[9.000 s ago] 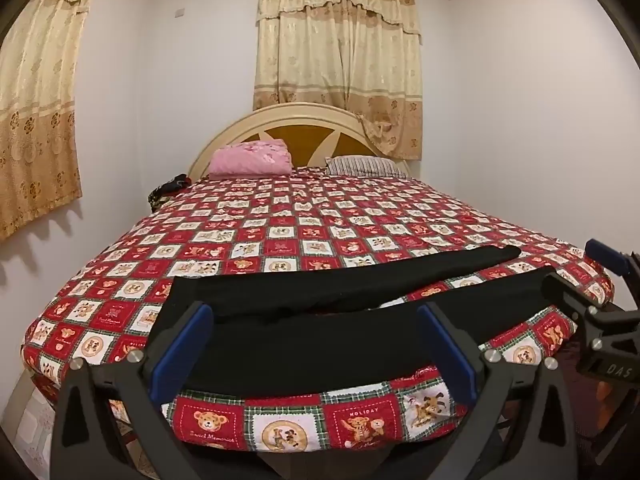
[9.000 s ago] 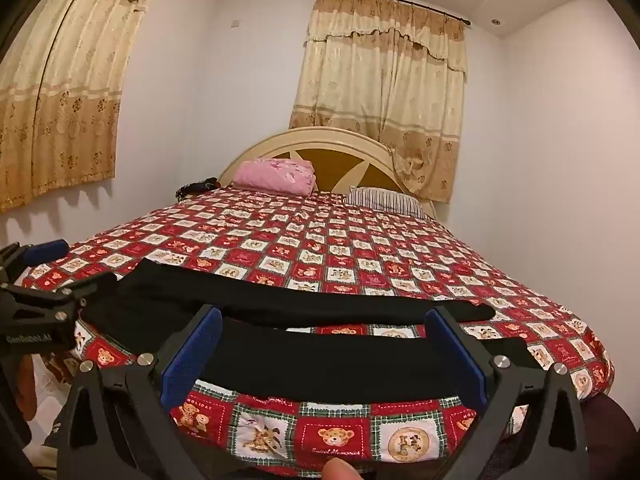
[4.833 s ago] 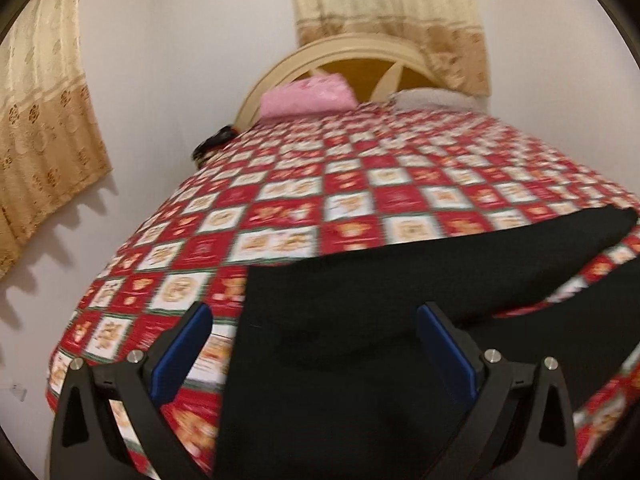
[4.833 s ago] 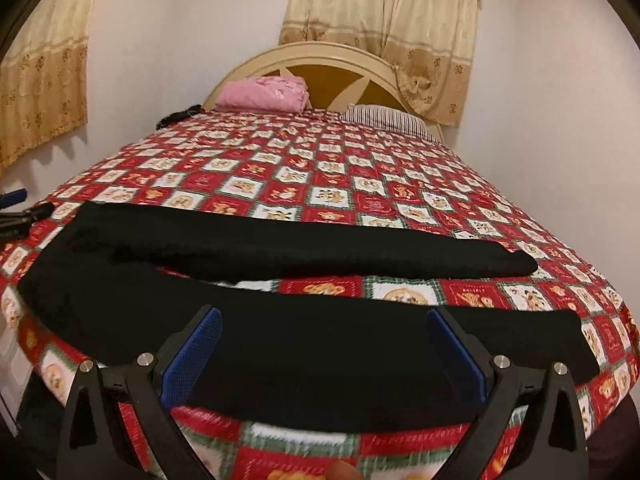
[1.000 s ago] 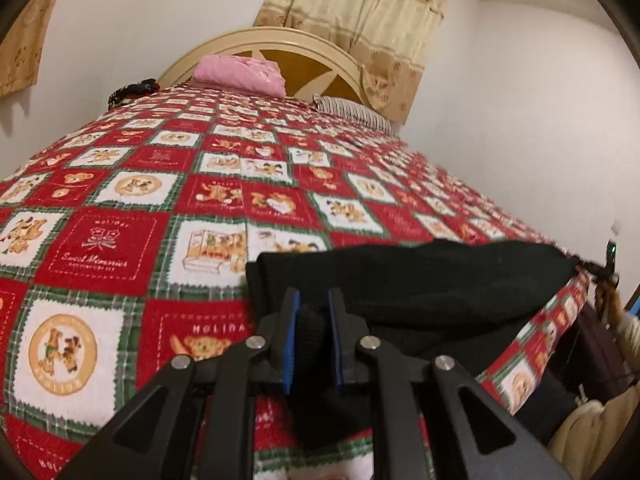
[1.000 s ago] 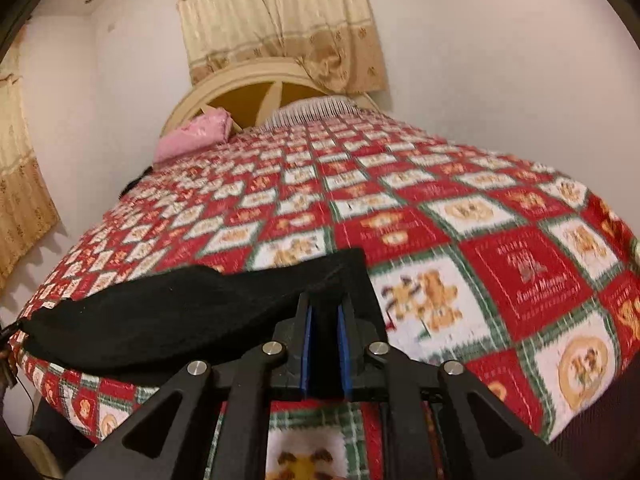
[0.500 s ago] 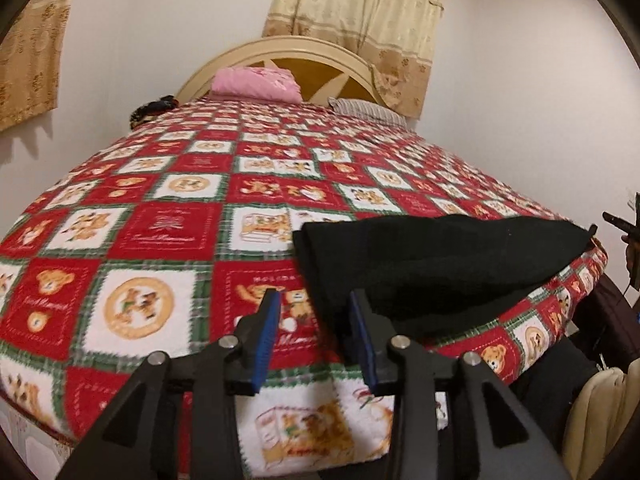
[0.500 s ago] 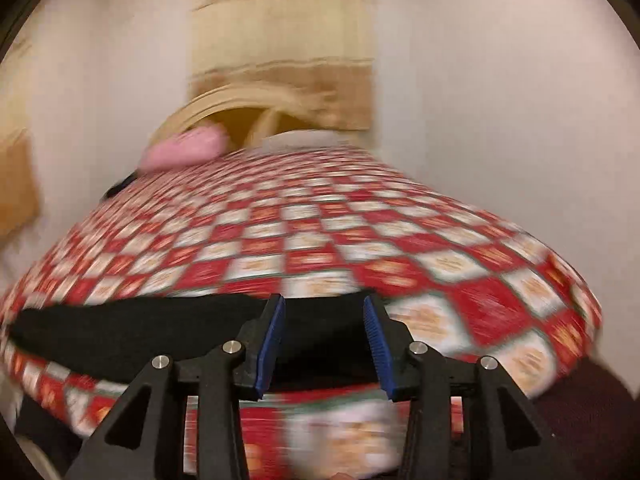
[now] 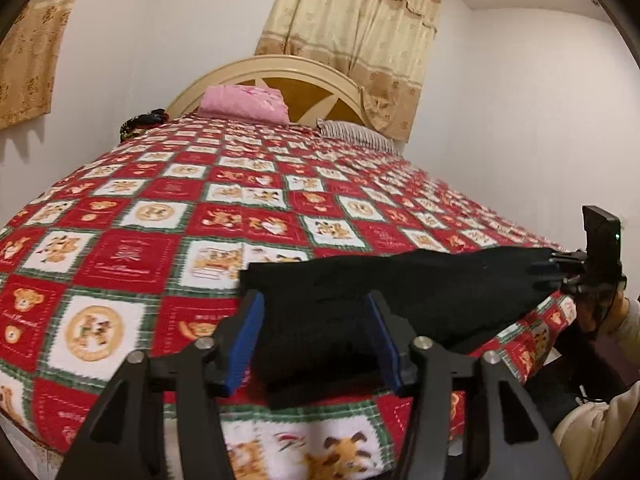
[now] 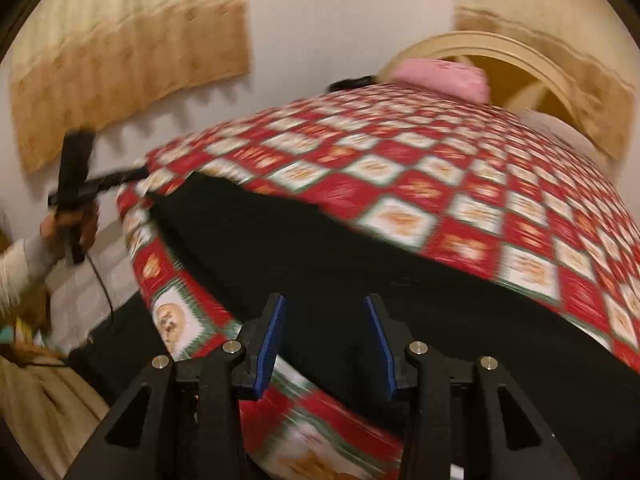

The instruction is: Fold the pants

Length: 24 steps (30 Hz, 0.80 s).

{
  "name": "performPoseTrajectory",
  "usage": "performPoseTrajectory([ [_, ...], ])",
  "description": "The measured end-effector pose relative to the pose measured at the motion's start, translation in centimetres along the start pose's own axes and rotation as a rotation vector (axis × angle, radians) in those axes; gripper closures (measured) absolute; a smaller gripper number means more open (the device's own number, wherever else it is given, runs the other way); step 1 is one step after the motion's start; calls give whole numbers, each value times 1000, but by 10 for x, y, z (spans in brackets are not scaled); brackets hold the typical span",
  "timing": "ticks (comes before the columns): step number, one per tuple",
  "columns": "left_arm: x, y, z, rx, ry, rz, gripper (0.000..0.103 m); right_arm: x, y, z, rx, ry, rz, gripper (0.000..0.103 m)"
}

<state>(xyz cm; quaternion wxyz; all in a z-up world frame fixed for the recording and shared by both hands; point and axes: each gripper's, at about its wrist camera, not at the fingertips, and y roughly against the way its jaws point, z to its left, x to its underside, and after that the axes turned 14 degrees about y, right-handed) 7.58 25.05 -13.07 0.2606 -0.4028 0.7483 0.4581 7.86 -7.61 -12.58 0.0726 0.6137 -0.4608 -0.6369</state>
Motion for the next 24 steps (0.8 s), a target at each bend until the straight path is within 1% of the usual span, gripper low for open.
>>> performPoseTrajectory([
  [3, 5, -11, -4, -36, -21, 18, 44, -7, -29, 25, -72, 37, 27, 60],
  [6, 11, -20, -3, -133, -58, 33, 44, -8, -47, 45, -68, 113, 64, 60],
  [7, 13, -19, -1, -136, -58, 39, 43, -7, -51, 50, -65, 136, 77, 60],
  [8, 15, -19, 1, -135, -51, 46, 39, -5, -53, 50, -65, 146, 83, 60],
  [10, 20, -20, 5, -142, -35, 60, 36, -4, -58, 53, -48, 169, 94, 60],
  [12, 26, -22, 7, -142, -24, 72, 36, -4, -64, 53, -24, 191, 104, 60],
  [14, 28, -22, 7, -140, -14, 73, 36, -5, -71, 50, -23, 190, 109, 60],
  [15, 28, -22, 8, -140, -10, 72, 35, -6, -74, 49, -26, 184, 107, 62],
  [16, 28, -22, 8, -140, -7, 71, 34, -7, -74, 47, -34, 174, 103, 75],
  [18, 27, -23, 9, -147, -4, 70, 30, -10, -75, 45, -69, 156, 102, 86],
  [19, 26, -23, 10, -147, 0, 74, 30, -12, -73, 47, -80, 160, 101, 95],
  [20, 27, -23, 12, -144, 6, 78, 30, -12, -71, 49, -91, 167, 107, 99],
  [24, 30, -16, 12, -141, 7, 75, 30, -6, -67, 56, -118, 173, 134, 99],
])
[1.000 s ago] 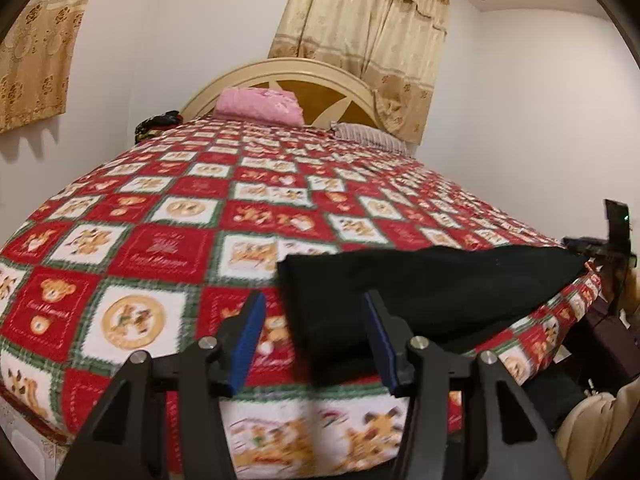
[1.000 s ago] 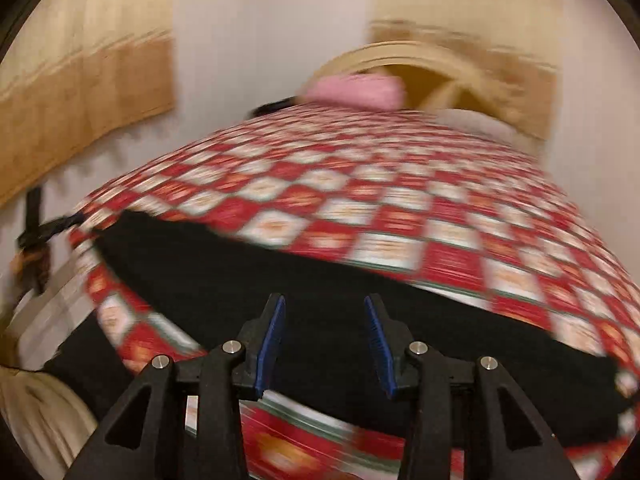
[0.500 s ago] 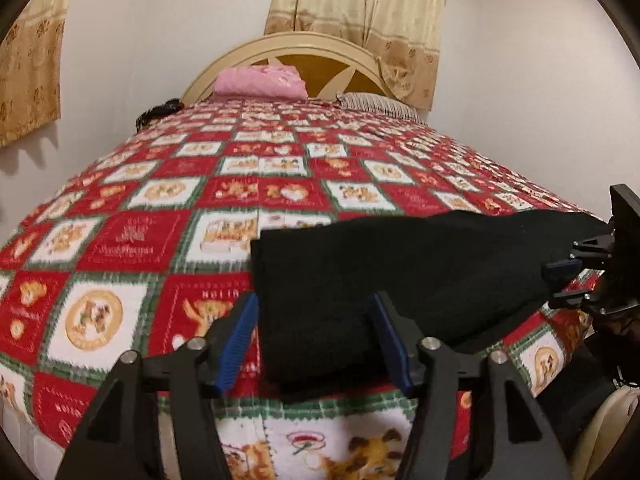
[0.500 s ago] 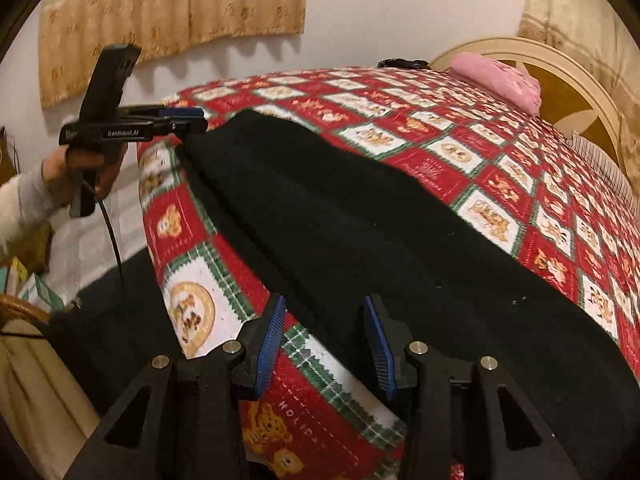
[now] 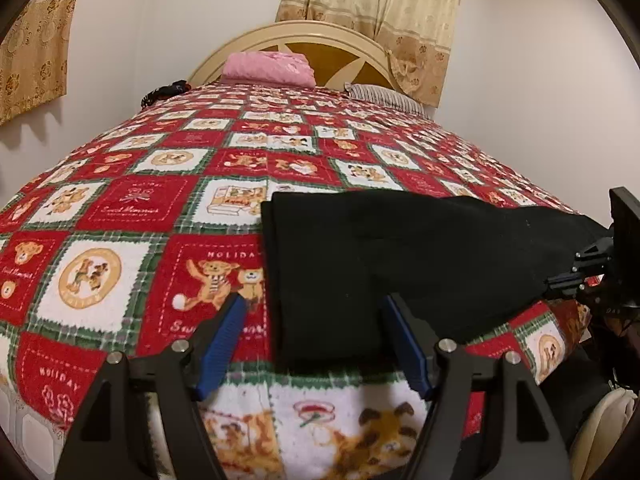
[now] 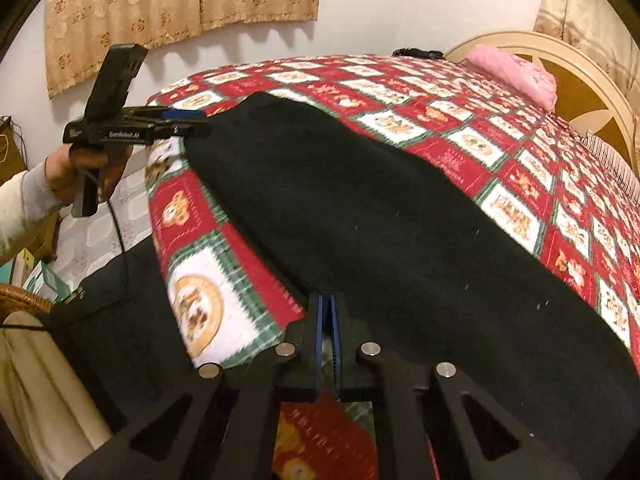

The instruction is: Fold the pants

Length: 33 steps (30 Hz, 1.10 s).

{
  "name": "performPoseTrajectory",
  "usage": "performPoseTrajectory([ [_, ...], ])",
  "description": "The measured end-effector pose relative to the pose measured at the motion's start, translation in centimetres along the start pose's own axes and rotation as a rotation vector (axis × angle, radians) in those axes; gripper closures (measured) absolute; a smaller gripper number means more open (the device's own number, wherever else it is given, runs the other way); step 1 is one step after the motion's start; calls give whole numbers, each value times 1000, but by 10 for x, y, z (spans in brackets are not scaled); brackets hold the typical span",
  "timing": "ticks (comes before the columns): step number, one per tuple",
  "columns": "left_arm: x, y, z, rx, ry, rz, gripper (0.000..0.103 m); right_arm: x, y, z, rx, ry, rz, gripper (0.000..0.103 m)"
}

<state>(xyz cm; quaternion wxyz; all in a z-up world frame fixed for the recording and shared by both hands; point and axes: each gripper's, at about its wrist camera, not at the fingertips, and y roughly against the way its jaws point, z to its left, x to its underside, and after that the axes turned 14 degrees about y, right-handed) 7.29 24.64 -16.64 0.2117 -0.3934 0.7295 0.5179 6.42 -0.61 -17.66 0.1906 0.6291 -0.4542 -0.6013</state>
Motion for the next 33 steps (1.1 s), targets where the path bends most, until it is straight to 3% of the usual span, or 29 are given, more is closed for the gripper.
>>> performPoseTrajectory([
  [8, -26, 17, -12, 13, -17, -85, 26, -2, -3, 2, 9, 12, 4, 99],
  [16, -24, -6, -54, 71, -80, -21, 25, 0, -1, 4, 24, 5, 28, 98],
  [20, -24, -16, -94, 143, -139, 24, 25, 18, 24, -13, 37, -84, 4, 98],
  [23, -21, -29, -127, 192, -193, 65, 24, 45, 58, -40, 118, -189, -24, 86],
  [25, -17, -40, -147, 235, -221, 100, 24, 67, 85, -60, 197, -259, -32, 58],
  [29, -8, -56, -175, 264, -290, 142, 24, 121, 144, -104, 373, -464, -31, 55],
  [33, -2, -68, -181, 274, -298, 184, 24, 189, 203, -146, 523, -775, -4, 55],
])
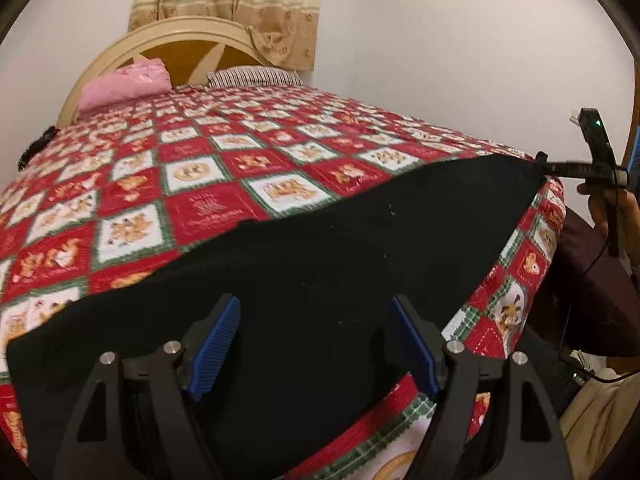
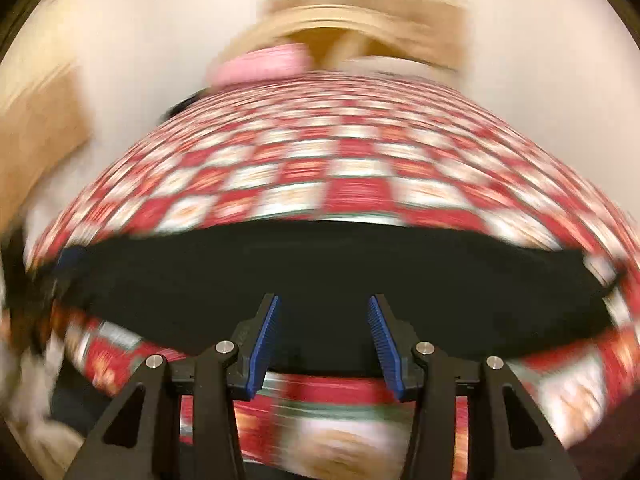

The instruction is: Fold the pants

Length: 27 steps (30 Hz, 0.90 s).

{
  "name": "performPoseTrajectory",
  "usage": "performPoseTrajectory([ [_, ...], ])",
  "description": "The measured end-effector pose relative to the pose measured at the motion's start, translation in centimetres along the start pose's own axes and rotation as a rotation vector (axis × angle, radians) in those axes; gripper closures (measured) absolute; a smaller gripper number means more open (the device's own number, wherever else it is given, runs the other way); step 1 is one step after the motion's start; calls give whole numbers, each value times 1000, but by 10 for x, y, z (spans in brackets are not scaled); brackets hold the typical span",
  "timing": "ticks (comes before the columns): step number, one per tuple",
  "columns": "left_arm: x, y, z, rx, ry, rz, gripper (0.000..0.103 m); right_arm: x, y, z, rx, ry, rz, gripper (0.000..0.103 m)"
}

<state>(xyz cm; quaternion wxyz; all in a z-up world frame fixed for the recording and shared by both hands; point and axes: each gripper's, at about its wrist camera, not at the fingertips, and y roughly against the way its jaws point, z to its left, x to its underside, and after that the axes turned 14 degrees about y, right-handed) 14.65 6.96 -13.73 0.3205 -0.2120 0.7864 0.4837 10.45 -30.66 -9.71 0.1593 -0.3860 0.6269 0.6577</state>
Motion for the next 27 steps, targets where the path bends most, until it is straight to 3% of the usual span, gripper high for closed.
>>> performPoseTrajectory([
  [3, 2, -8, 4, 3, 27, 23, 24, 16, 20, -67, 131, -225, 0, 54],
  [7, 5, -8, 6, 16, 50, 29, 24, 25, 32, -115, 182, -392, -19, 44],
  [15, 6, -6, 10, 27, 66, 21, 24, 23, 1, -150, 217, -532, 39, 44],
  [17, 6, -6, 11, 31, 73, 18, 24, 25, -1, -158, 227, -551, 25, 64],
  [18, 6, -6, 11, 32, 76, 17, 24, 22, -2, -161, 234, -544, 23, 87],
  [20, 6, -7, 12, 33, 84, 15, 24, 9, -2, -163, 228, -512, -3, 91],
  [23, 6, -7, 12, 31, 84, 15, 24, -18, 18, -156, 188, -440, -112, 93],
  [27, 7, -8, 10, 20, 72, 14, 24, -39, 56, -140, 134, -318, -325, 94],
])
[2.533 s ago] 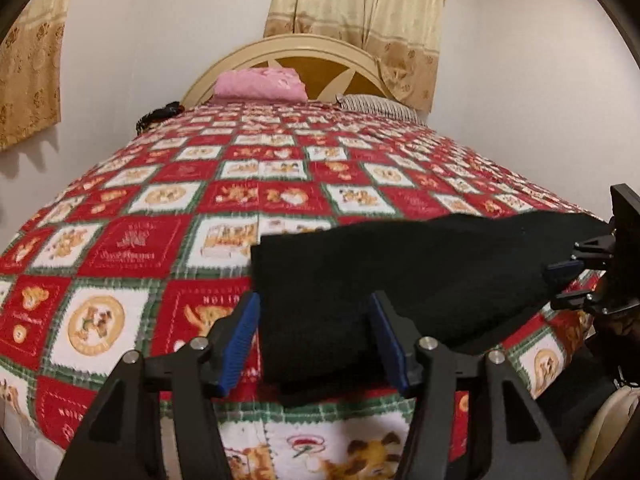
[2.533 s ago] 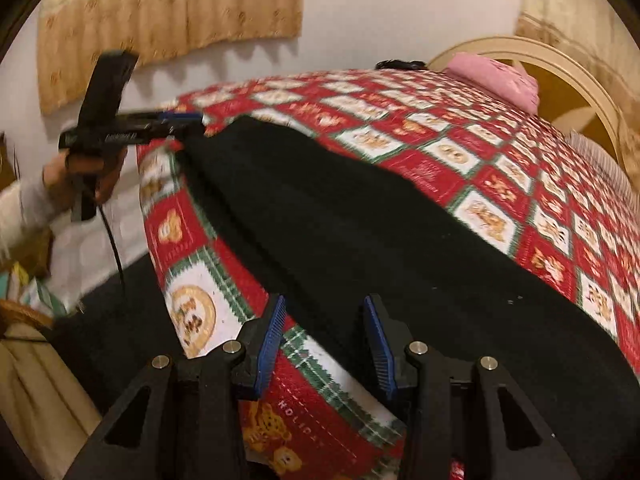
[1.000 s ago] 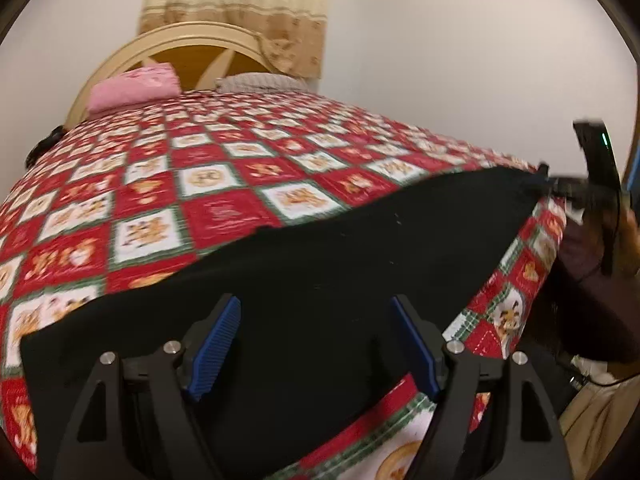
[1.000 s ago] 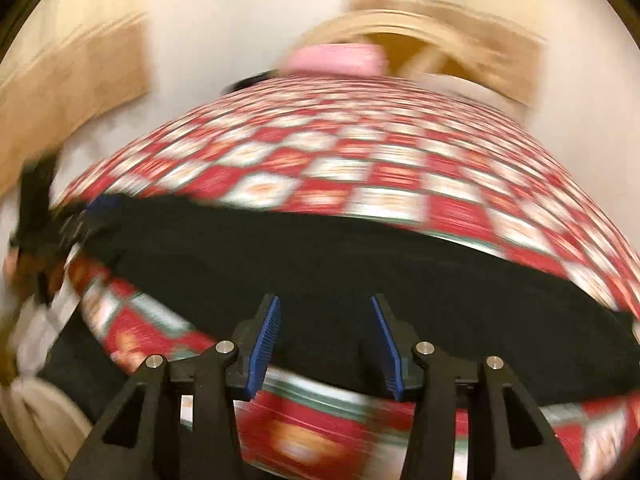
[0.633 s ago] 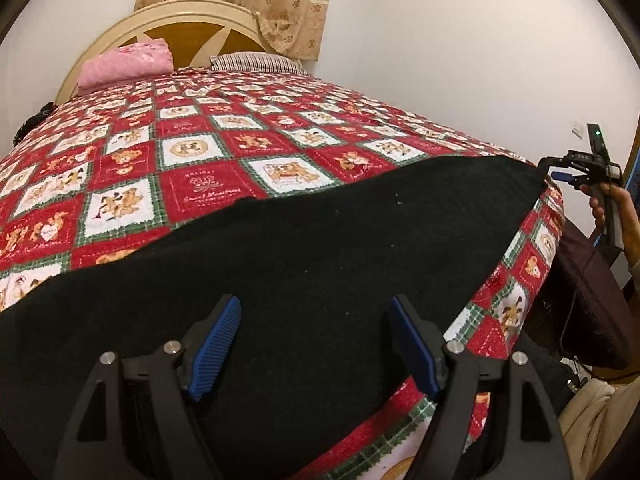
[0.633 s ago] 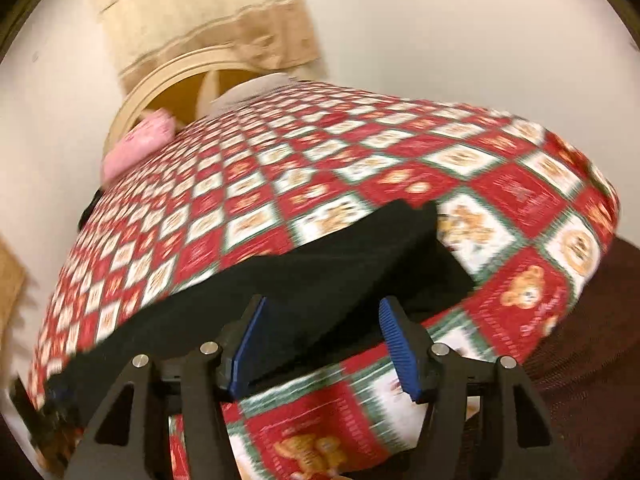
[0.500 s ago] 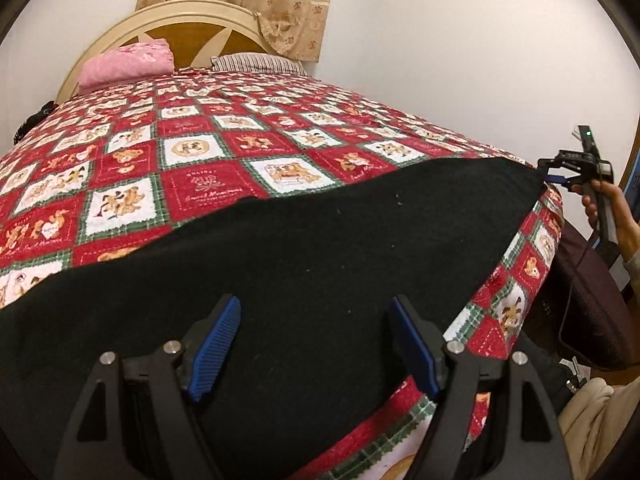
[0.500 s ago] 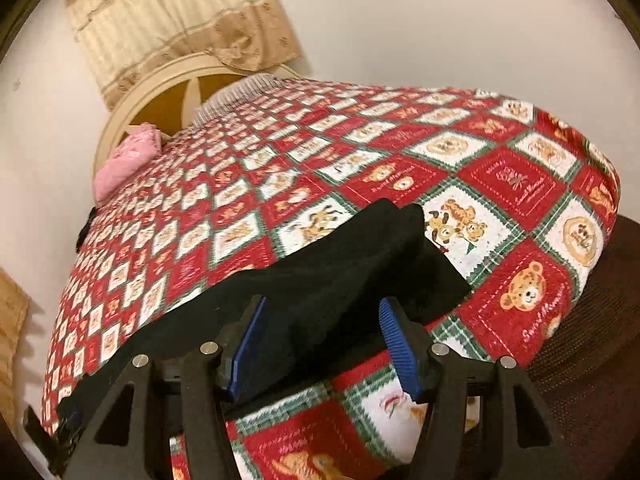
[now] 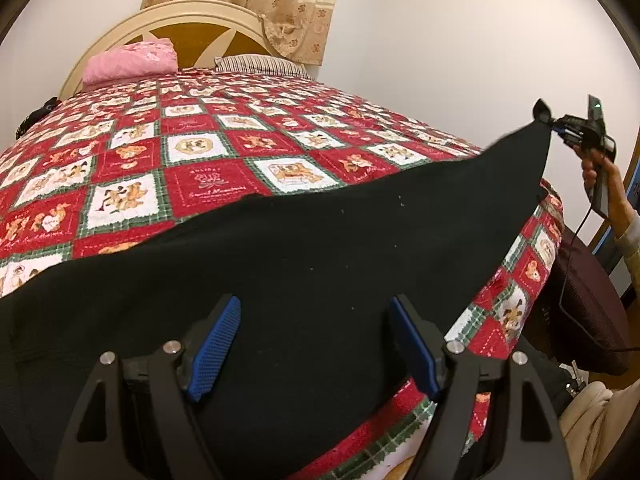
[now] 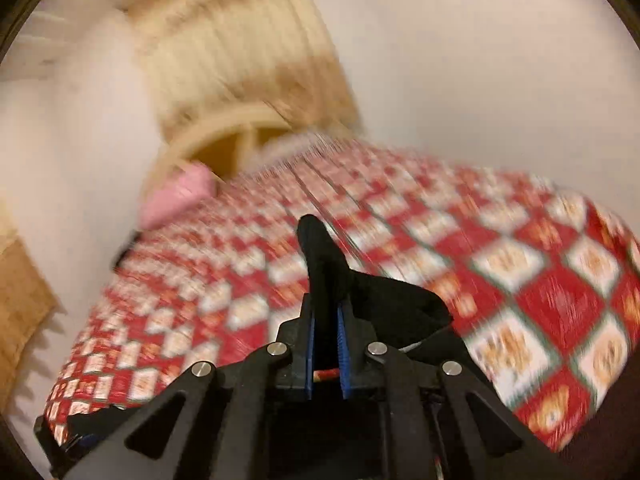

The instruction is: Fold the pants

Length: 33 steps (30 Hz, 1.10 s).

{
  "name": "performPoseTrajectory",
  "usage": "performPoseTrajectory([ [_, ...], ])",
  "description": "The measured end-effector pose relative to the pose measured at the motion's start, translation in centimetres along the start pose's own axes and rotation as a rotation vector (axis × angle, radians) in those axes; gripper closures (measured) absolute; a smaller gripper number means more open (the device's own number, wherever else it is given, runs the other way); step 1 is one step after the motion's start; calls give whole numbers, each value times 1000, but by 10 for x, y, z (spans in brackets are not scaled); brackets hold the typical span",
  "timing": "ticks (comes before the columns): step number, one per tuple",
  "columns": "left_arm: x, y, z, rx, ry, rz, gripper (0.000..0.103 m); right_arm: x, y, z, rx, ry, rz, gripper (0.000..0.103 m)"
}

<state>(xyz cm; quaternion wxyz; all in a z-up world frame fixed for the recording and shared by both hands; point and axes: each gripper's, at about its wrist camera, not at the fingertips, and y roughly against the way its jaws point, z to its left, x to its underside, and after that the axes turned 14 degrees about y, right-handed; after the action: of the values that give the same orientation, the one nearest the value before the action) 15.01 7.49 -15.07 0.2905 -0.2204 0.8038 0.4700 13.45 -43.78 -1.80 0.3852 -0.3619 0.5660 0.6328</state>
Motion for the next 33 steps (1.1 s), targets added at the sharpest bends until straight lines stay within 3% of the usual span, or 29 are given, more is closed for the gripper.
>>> performPoseTrajectory([
  [3, 0, 0, 0, 1, -2, 1, 24, 11, 9, -10, 3, -29, -45, 94],
  [8, 1, -2, -2, 6, -19, 14, 19, 80, -10, -66, 31, -223, 111, 93],
  [11, 1, -3, -4, 0, -29, 19, 18, 112, -3, -86, 60, -320, 132, 75],
  [13, 1, -4, -4, -2, -29, 20, 18, 121, 9, -93, 92, -352, 104, 56],
  [14, 1, -4, -3, -3, -29, 20, 18, 123, 15, -97, 115, -362, 90, 55],
  [19, 2, -3, -4, -12, -30, 18, 18, 112, 35, -112, 190, -352, 38, 55],
  [23, 2, -3, -4, -12, -30, 17, 18, 91, 52, -124, 199, -345, 5, 55],
  [33, 3, -3, -4, -20, -34, 20, 18, 41, -10, -99, 144, -118, 292, 55],
])
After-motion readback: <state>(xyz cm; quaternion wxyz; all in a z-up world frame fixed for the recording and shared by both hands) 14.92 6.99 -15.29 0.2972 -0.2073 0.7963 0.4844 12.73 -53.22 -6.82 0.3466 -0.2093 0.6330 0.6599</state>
